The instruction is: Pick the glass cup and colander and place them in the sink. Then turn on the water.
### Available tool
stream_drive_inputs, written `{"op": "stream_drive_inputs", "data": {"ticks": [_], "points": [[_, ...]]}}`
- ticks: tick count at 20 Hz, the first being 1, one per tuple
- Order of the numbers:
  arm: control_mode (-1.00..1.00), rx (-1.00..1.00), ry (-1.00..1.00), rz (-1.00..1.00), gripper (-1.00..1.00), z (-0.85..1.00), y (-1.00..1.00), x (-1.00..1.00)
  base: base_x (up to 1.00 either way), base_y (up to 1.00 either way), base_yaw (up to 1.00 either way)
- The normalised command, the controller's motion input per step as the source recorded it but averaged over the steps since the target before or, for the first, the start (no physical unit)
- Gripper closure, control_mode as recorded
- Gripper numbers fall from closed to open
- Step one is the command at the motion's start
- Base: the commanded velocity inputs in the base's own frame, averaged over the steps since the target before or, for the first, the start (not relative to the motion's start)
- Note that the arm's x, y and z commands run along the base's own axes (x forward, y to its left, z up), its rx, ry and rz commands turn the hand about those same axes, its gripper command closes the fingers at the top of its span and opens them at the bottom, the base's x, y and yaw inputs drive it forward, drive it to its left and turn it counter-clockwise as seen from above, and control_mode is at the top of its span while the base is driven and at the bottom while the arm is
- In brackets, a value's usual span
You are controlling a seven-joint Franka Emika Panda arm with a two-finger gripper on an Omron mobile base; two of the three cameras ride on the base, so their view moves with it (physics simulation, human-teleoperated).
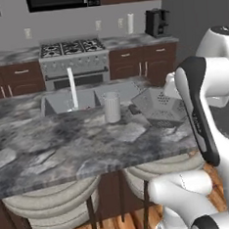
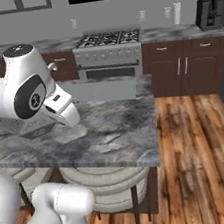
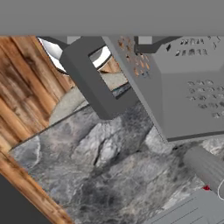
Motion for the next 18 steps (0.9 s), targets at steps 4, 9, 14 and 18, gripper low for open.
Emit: {"op": "stream_drive_inputs", "data": {"ticks": [4,9,14,18], "points": [[1.0,0.0,0.0,0.0,1.0,0.0,0.0,0.0,0.0,-1.0,0.0],[1.0,0.0,0.0,0.0,1.0,0.0,0.0,0.0,-0.01,-1.0,0.0],[1.0,0.0,0.0,0.0,1.0,0.0,0.0,0.0,-0.08,-0.95,0.07],[1.0,0.0,0.0,0.0,1.0,0.0,0.0,0.0,-0.16,-0.55,0.29]]}}
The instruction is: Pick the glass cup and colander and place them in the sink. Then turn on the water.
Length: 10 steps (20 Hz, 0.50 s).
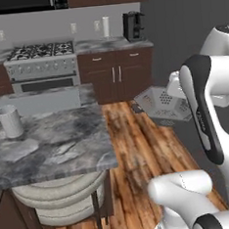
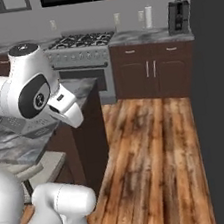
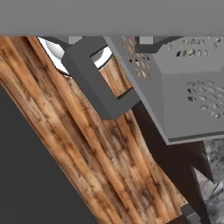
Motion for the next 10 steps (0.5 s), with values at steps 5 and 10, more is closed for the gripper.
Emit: {"op": "stream_drive_inputs", "data": {"ticks": [5,10], "points": [[1.0,0.0,0.0,0.0,1.0,0.0,0.0,0.0,-0.09,-0.04,0.49],[1.0,0.0,0.0,0.0,1.0,0.0,0.0,0.0,0.0,0.0,0.5]]}}
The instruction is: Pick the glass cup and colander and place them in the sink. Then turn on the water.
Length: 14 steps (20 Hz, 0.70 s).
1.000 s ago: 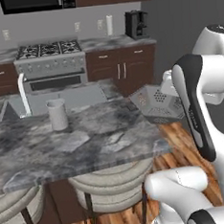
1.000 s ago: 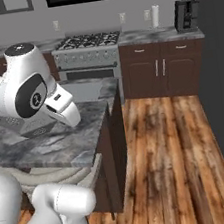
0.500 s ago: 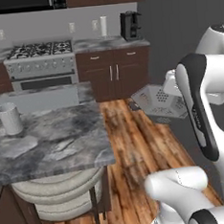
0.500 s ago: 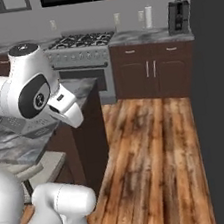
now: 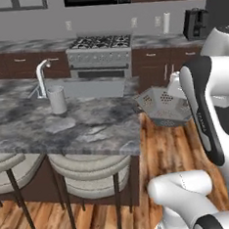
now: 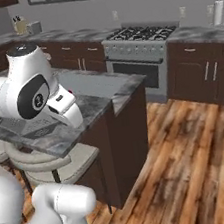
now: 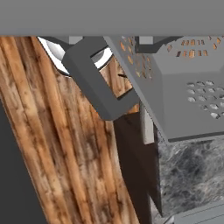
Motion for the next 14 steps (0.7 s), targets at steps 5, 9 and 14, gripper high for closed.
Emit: {"op": "stream_drive_inputs", "data": {"ticks": [5,9,14], "points": [[1.0,0.0,0.0,0.0,1.0,0.0,0.0,0.0,0.0,0.0,0.5],[1.0,0.0,0.0,0.0,1.0,0.0,0.0,0.0,0.0,0.0,0.5],[1.0,0.0,0.0,0.0,1.0,0.0,0.0,0.0,0.0,0.0,0.5]]}}
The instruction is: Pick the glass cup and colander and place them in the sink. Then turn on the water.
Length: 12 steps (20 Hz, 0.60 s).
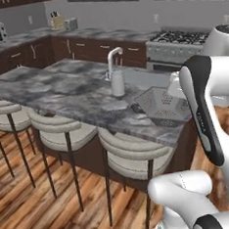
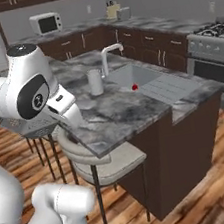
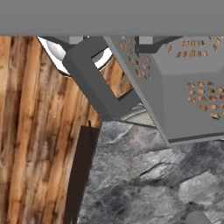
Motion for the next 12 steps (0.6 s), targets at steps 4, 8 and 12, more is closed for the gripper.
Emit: {"op": "stream_drive_inputs", "data": {"ticks": [4,8,12], "points": [[1.0,0.0,0.0,0.0,1.0,0.0,0.0,0.0,0.0,0.0,0.5],[1.0,0.0,0.0,0.0,1.0,0.0,0.0,0.0,0.0,0.0,0.5],[1.0,0.0,0.0,0.0,1.0,0.0,0.0,0.0,0.0,0.0,0.5]]}}
